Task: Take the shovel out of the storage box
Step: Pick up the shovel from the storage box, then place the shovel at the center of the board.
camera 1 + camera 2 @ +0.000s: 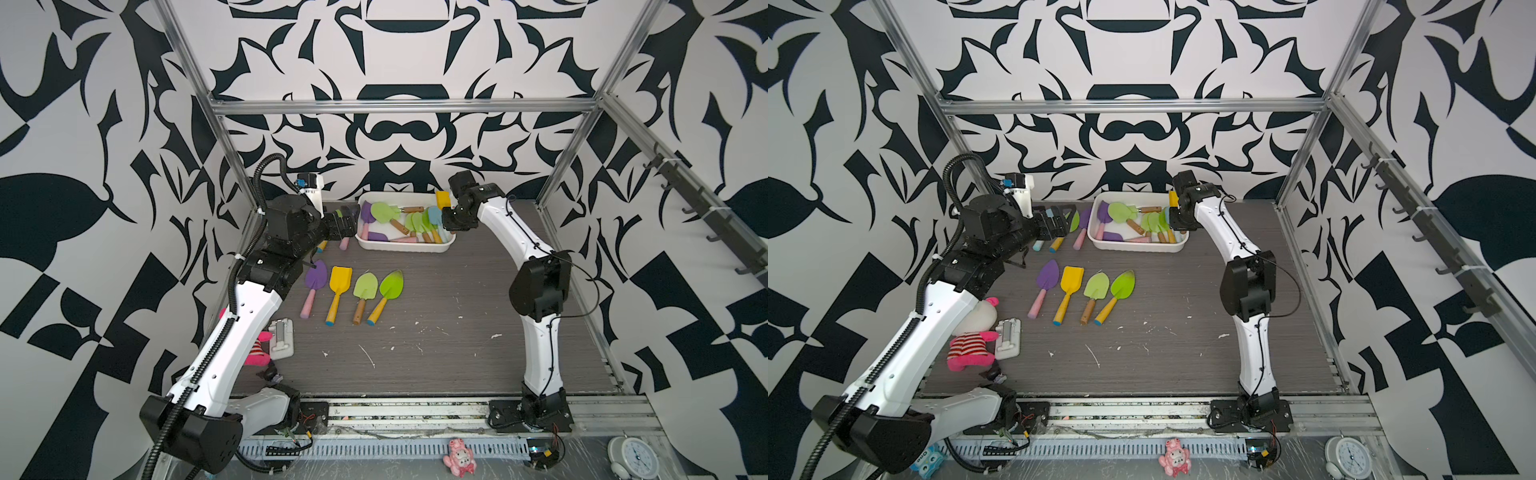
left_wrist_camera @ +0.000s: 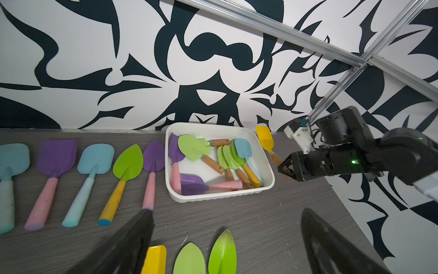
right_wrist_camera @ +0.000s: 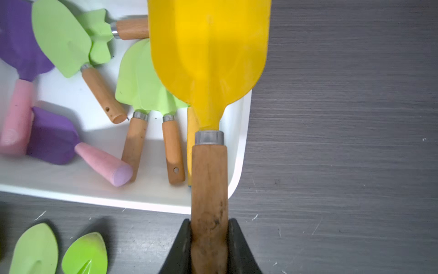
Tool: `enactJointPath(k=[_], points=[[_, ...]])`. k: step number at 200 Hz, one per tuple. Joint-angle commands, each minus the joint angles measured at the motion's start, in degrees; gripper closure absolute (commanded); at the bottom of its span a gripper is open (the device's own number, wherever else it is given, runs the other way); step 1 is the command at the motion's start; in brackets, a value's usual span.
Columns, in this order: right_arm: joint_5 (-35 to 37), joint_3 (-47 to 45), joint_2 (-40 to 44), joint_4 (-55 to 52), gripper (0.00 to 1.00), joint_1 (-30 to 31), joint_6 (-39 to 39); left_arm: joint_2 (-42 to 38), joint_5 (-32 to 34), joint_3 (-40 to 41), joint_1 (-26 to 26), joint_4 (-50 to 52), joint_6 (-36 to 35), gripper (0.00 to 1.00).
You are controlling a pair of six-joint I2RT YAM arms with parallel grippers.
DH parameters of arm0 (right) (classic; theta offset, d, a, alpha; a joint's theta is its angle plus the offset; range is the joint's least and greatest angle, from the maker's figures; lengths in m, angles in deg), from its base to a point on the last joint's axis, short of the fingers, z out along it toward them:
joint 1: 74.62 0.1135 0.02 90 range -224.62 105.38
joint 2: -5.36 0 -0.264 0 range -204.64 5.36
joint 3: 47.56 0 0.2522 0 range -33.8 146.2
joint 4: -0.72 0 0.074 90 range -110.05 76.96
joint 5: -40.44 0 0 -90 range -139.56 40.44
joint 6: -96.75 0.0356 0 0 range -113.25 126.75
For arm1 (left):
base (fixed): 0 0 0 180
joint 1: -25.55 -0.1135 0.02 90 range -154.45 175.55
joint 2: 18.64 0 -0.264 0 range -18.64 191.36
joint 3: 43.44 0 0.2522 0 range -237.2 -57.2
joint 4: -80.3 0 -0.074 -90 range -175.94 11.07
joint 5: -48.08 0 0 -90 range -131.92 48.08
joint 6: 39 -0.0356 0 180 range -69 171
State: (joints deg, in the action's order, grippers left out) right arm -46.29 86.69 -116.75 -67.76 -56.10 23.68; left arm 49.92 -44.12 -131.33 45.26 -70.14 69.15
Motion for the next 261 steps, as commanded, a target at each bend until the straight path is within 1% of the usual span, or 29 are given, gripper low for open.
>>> enactJointPath(k=[1,19,34,65,86,108,135,156,178,207,223,242,261], points=[[-1.06,-6.19,7.91,3.48,1.0,1.72,5.1,1.67,0.92,-0.88,-0.37,-2.96,-1.72,0.01],[-1.37,-13.07,13.42,5.11,1.0,3.51,8.81,2.58,0.88,-0.39,-0.37,-4.42,-1.97,0.01],[-1.97,-20.5,18.16,8.17,1.0,5.09,12.73,2.97,1.05,0.28,-0.37,-5.6,-2.24,0.01],[-2.27,-34.93,27.55,13.9,1.0,9.22,22.56,2.92,0.9,2.82,-0.37,-9.08,-2.13,0.01],[-1.7,-41.72,31.37,15.99,1.0,12.35,27.77,2.71,-0.2,4.98,-0.37,-11.44,-1.61,0.01],[-0.77,-46.07,33.17,16.48,1.0,15.05,30.93,2.57,-0.96,6.13,-0.37,-11.13,-0.65,0.01],[-1.84,-50.52,33.9,19.19,1.0,17.21,33.12,0.56,-2.48,8.63,-0.2,-9.49,3.03,0.01],[-3.43,-52.96,33.56,20.76,1.0,17.77,33.67,-3.15,-0.87,12.55,0.24,-8.93,5.44,0.0],[-5.28,-54.45,32.44,21.7,1.0,17.88,33.74,-7.83,1.85,15.35,0.66,-5.05,7.17,0.0],[-6.19,-55.55,30.38,24.02,1.0,19.22,33.24,-13.89,3.78,18.04,0.78,0.81,6.06,0.01],[-7.36,-55.97,28.76,25.42,1.0,19.84,33.77,-15.79,4.22,17.74,0.86,5.52,5.02,0.01],[-6.61,-55.63,26.7,26.23,1.0,21.32,33.83,-17.92,4.65,17.43,0.86,10.21,4.61,0.01],[-5.26,-55.33,24.89,26.97,1.0,22.63,35.38,-19.62,4.53,18.23,0.8,12.45,4.8,0.01]])
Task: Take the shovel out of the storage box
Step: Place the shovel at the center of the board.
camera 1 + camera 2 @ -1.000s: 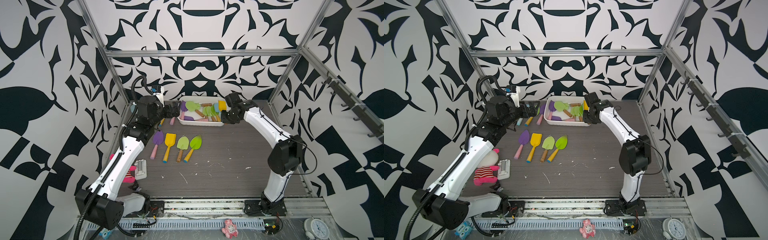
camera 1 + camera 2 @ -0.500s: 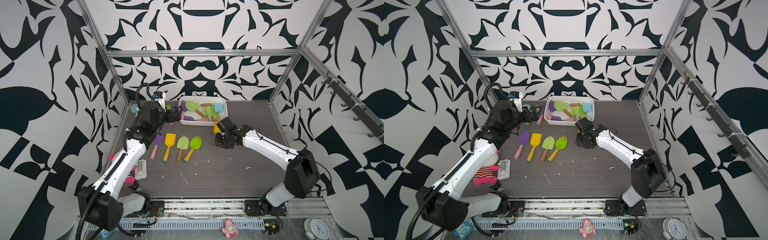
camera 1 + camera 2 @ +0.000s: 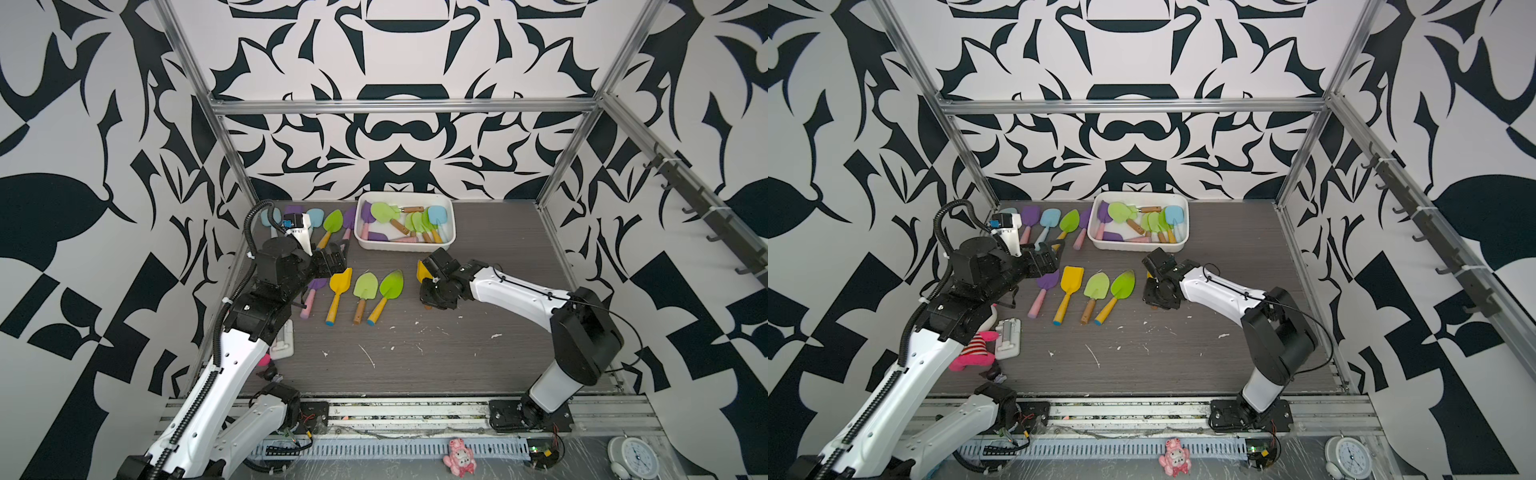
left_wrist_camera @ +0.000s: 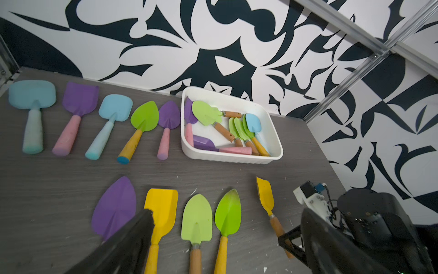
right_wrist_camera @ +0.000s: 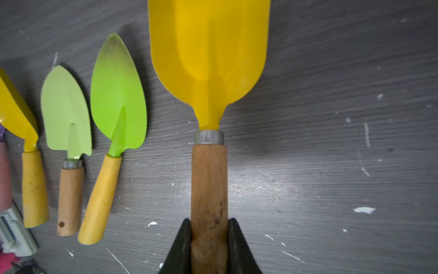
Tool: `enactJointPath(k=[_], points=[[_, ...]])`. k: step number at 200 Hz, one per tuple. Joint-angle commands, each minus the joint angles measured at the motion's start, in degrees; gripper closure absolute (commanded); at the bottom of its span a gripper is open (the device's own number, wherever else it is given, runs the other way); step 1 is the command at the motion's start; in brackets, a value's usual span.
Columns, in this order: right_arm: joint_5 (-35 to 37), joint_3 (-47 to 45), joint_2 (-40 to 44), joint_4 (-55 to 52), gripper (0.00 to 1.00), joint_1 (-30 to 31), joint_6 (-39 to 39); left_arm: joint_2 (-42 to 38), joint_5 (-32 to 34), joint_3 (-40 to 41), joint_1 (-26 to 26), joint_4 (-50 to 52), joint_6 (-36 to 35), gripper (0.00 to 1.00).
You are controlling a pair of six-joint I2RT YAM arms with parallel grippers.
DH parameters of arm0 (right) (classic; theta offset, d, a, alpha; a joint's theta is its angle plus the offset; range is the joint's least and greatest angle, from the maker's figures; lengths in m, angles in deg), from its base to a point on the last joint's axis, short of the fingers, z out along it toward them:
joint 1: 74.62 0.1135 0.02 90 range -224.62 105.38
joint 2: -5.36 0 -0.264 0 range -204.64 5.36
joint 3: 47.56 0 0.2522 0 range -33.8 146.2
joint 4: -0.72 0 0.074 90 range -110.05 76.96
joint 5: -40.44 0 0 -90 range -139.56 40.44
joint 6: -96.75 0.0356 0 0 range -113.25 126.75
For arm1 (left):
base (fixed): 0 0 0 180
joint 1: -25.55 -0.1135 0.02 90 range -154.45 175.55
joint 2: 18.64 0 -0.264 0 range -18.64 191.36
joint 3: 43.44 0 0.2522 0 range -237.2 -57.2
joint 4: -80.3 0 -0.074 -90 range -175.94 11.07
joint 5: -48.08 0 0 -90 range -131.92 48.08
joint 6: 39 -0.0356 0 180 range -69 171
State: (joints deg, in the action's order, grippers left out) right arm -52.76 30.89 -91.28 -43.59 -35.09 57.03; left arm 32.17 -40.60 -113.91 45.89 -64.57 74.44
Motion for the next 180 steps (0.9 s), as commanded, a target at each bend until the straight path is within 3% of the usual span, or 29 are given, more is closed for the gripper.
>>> enactJointPath(k=[1,41,180], points=[[1.28,0.5,-0.7,2.87,1.0,1.66,2.15,-1.95,0.9,0.86,0.2,6.91,-0.45,0.01],[2.5,0.59,-4.83,4.93,1.0,3.31,6.2,-2.99,-2.03,2.72,0.22,7.26,1.22,0.01],[3.95,5.5,-11.09,-0.32,0.96,4.5,3.33,-3.74,-2.82,5.1,0.22,5.32,0.34,0.01]])
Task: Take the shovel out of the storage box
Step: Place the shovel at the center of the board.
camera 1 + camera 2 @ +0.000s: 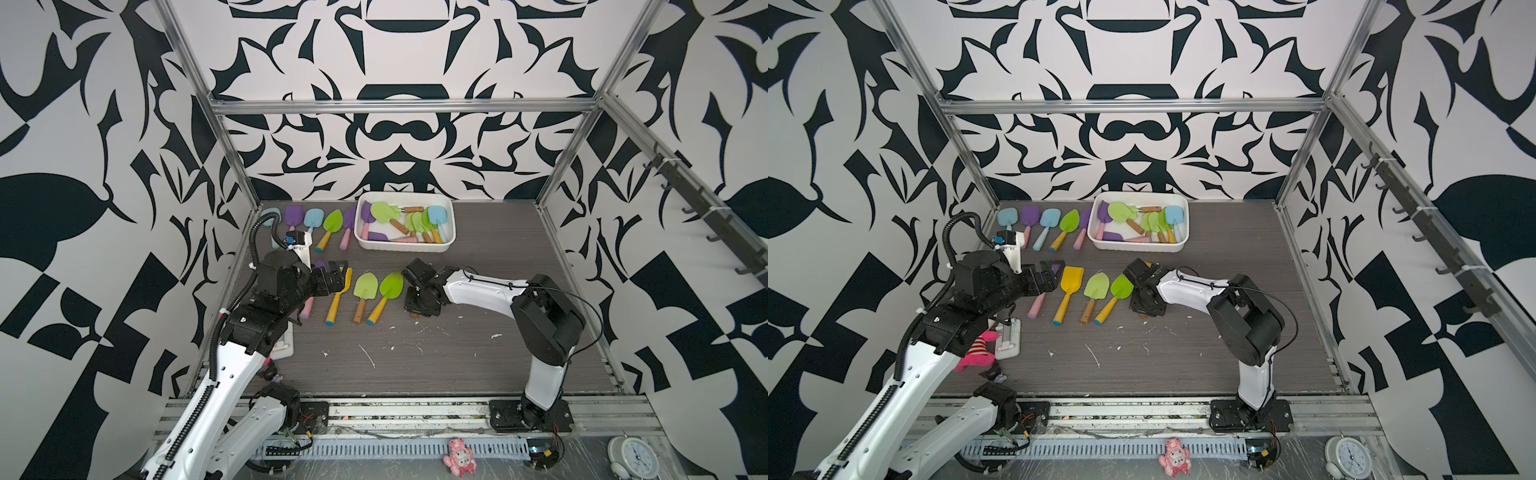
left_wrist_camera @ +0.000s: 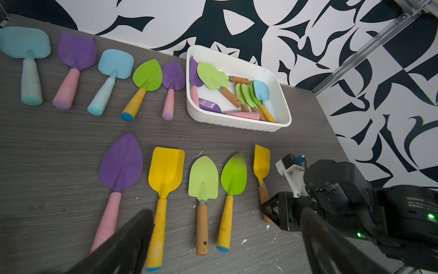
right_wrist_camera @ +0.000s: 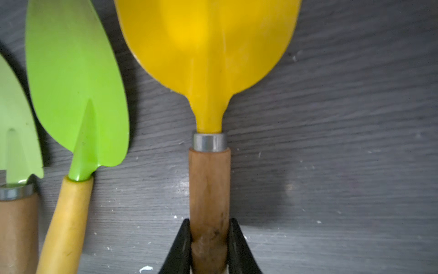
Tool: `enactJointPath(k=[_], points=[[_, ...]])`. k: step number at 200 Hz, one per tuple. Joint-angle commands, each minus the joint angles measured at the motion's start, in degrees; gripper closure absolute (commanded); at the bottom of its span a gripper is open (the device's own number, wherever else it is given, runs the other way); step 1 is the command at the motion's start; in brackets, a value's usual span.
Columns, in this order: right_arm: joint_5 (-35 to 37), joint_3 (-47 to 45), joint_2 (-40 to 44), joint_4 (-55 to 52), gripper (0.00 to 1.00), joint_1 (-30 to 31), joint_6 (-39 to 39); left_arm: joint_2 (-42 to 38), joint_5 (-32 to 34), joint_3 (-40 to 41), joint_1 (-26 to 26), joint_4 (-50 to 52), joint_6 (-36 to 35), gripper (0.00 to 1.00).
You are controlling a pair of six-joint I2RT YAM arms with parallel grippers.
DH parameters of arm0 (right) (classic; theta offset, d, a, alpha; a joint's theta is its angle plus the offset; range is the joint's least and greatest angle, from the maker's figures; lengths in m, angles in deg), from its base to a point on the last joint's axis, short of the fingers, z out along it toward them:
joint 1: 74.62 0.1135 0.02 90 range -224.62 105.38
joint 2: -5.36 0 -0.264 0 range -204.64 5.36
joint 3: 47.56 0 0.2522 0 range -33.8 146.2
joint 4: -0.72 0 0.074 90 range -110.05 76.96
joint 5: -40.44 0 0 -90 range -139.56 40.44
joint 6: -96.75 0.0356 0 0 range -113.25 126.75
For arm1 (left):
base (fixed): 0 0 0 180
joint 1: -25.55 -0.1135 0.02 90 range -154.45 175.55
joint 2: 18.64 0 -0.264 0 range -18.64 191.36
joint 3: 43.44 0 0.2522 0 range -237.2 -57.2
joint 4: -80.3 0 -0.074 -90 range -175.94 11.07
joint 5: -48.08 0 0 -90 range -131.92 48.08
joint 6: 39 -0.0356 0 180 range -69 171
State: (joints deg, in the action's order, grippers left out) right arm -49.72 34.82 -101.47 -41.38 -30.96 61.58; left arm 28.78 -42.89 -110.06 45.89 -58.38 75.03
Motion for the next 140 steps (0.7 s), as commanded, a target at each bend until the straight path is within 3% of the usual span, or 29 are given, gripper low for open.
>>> enactJointPath(k=[1,31,76,140], points=[[0.93,1.59,-0.91,-2.56,0.96,0.33,-1.26,-0.33,-0.52,1.26,0.22,-0.85,-0.23,0.01],[0.17,2.26,-1.34,-2.57,0.86,0.37,-2.13,-0.32,-0.52,1.53,0.22,-1.05,-0.22,0.01],[0.37,3.36,0.82,-4.74,0.53,0.42,-3.58,-0.22,-0.38,1.44,0.17,-0.93,0.39,0.01],[3.18,7.0,9.07,-8.75,0.32,-0.57,-7.15,0.63,-0.17,-0.21,0.23,-0.49,0.18,0.01]])
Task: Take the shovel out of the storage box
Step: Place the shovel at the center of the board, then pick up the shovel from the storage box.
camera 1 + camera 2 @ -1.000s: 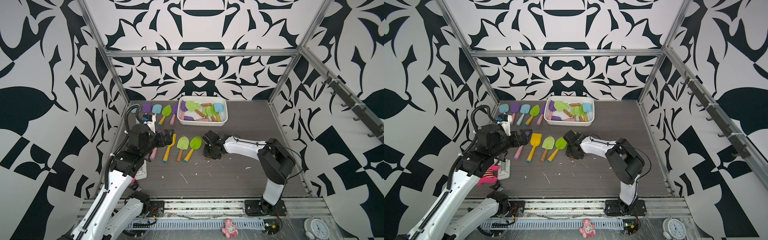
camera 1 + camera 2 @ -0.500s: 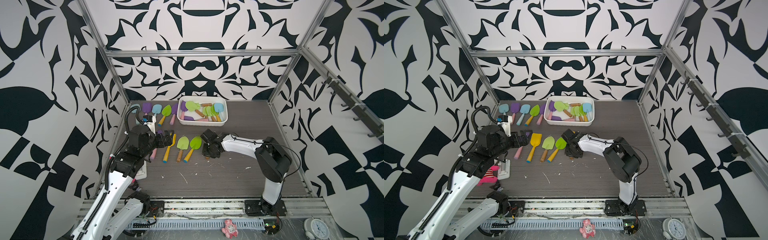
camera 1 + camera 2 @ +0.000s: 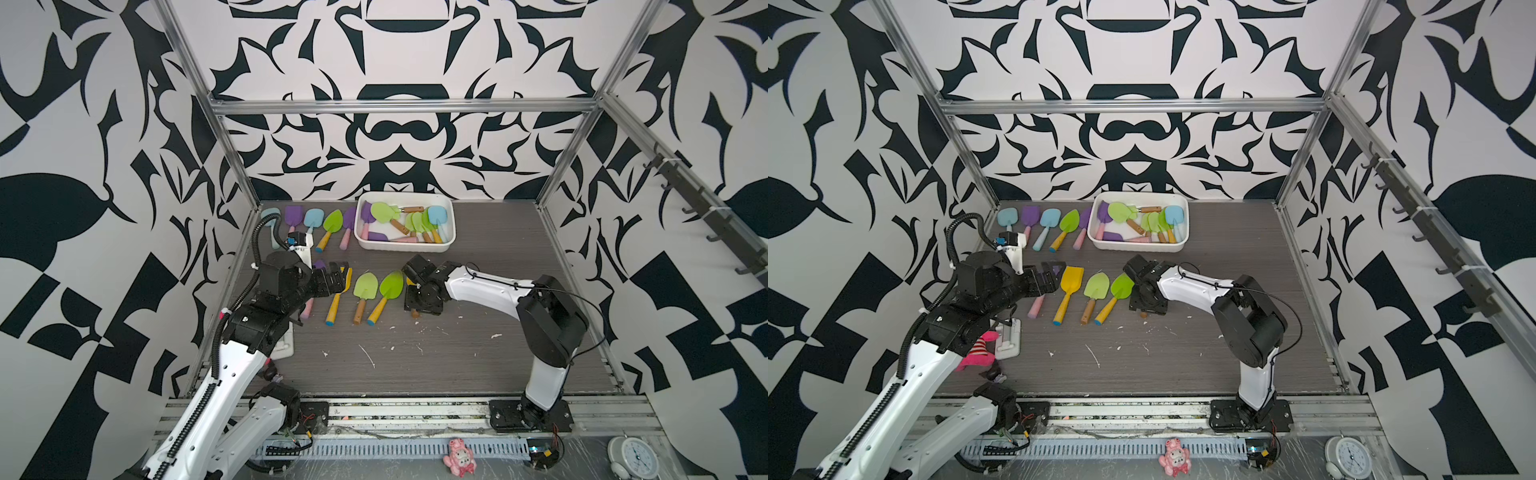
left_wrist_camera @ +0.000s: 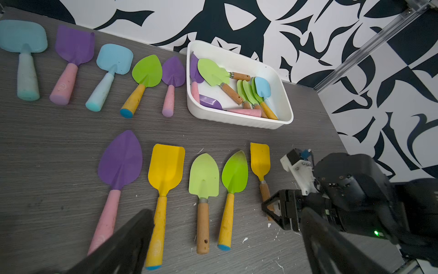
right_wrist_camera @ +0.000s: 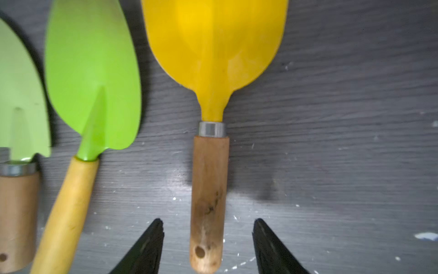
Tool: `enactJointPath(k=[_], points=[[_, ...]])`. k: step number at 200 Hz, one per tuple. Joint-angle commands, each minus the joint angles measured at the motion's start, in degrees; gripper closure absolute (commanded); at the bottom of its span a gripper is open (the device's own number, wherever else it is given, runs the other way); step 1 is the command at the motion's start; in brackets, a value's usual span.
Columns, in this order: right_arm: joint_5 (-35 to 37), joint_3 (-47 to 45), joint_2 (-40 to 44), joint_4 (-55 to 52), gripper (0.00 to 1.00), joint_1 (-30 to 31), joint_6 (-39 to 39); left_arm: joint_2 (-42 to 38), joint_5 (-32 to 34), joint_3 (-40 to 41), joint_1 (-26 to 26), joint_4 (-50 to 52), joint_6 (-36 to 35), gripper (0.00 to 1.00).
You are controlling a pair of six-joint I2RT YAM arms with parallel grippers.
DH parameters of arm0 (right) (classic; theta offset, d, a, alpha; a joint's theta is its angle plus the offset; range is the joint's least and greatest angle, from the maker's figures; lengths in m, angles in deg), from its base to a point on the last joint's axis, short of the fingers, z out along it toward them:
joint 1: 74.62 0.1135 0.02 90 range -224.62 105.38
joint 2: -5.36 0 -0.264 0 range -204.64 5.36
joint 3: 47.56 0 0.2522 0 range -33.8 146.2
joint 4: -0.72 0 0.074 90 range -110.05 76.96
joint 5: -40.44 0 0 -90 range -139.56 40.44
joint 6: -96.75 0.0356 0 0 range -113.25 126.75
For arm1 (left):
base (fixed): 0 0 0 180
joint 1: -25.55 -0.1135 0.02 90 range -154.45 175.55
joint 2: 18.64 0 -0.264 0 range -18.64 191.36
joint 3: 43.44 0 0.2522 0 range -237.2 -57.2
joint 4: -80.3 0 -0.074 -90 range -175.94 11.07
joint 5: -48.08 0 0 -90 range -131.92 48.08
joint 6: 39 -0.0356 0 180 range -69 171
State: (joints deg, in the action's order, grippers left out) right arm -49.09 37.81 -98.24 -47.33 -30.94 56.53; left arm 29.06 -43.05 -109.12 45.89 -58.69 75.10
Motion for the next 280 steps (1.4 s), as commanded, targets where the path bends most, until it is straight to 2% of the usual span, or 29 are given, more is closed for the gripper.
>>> enactJointPath(k=[1,34,85,159,280], points=[[2.67,4.12,5.93,-2.89,0.32,-0.65,-2.21,0.36,-0.06,-1.2,0.23,-0.18,0.1,0.01],[2.49,9.21,8.18,-4.6,0.25,-4.79,-6.65,1.55,-0.19,-2.45,0.2,-0.35,-1.04,0.01],[-0.65,19.34,4.98,-7.38,0.25,-13.7,-15.13,4.21,-1.33,-5.4,0.23,-0.5,-3.91,0.01],[-5.3,37.03,-9.69,-13.73,0.32,-21.14,-23.35,4.98,-5.52,-6.82,0.3,-0.03,-6.62,0.01],[-0.64,70.63,-36.22,-26.2,0.43,-23.55,-28.93,2.22,-6.86,-6.35,1.28,3.07,-4.55,0.01]])
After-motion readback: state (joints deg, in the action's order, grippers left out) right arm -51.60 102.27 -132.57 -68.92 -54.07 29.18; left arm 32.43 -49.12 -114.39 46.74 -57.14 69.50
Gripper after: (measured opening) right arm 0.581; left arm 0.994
